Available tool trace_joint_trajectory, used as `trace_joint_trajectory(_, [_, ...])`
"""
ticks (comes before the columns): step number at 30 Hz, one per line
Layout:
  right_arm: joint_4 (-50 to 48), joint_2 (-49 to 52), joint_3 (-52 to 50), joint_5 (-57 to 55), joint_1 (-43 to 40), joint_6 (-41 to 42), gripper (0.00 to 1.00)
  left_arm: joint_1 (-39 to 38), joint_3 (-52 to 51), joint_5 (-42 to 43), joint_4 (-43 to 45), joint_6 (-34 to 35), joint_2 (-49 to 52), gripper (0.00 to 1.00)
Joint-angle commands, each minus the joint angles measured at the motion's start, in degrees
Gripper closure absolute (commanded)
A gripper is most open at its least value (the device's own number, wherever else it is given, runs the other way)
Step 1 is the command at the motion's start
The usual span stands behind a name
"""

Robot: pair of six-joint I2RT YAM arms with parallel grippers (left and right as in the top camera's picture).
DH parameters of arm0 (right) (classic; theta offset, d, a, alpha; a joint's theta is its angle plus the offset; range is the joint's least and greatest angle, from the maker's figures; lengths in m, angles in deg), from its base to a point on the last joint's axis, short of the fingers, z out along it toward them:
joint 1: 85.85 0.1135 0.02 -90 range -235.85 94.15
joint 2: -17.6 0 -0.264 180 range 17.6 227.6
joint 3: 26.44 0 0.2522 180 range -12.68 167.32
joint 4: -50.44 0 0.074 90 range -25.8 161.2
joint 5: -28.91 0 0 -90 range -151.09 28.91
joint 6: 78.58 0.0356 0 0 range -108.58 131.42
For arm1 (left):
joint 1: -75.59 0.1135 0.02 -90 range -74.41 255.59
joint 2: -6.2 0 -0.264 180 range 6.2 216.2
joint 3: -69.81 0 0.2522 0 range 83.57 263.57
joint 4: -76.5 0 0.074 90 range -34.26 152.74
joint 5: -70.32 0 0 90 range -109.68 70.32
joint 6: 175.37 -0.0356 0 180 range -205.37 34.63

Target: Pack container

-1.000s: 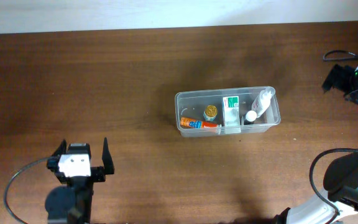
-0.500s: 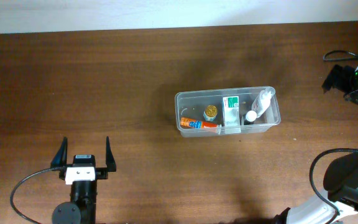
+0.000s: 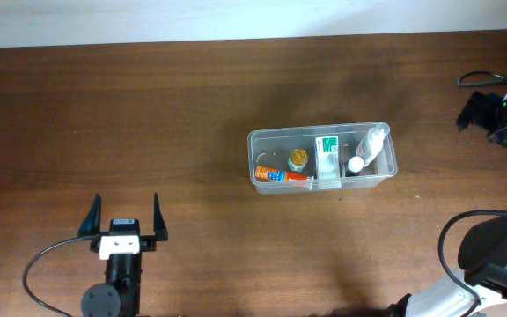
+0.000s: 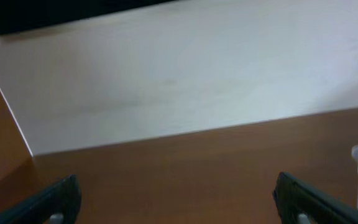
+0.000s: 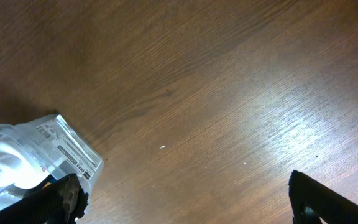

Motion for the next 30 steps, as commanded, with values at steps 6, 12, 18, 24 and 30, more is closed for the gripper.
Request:
trace_joint_trajectory(6, [0.0, -0.3, 0.1, -0.5, -0.3, 0.3, 0.02, 0.3, -0.2, 0.6, -11.2, -0.7, -0.6, 0.01])
trace_joint_trajectory(12, [0.0, -0.3, 0.1, -0.5, -0.3, 0.3, 0.02, 0.3, -0.2, 0.6, -11.1, -0.7, -0.4, 0.01])
trace_joint_trajectory(18, [0.0, -0.3, 0.1, -0.5, -0.3, 0.3, 0.02, 0.3, -0.2, 0.6, -11.1, -0.7, -0.4, 0.01])
trace_joint_trajectory(24, [0.0, -0.3, 0.1, -0.5, -0.3, 0.3, 0.02, 0.3, -0.2, 0.6, -11.1, -0.7, -0.4, 0.01])
trace_joint_trajectory(30, [0.0, -0.3, 0.1, -0.5, -0.3, 0.3, 0.02, 0.3, -0.2, 0.6, -11.1, -0.7, -0.4, 0.01])
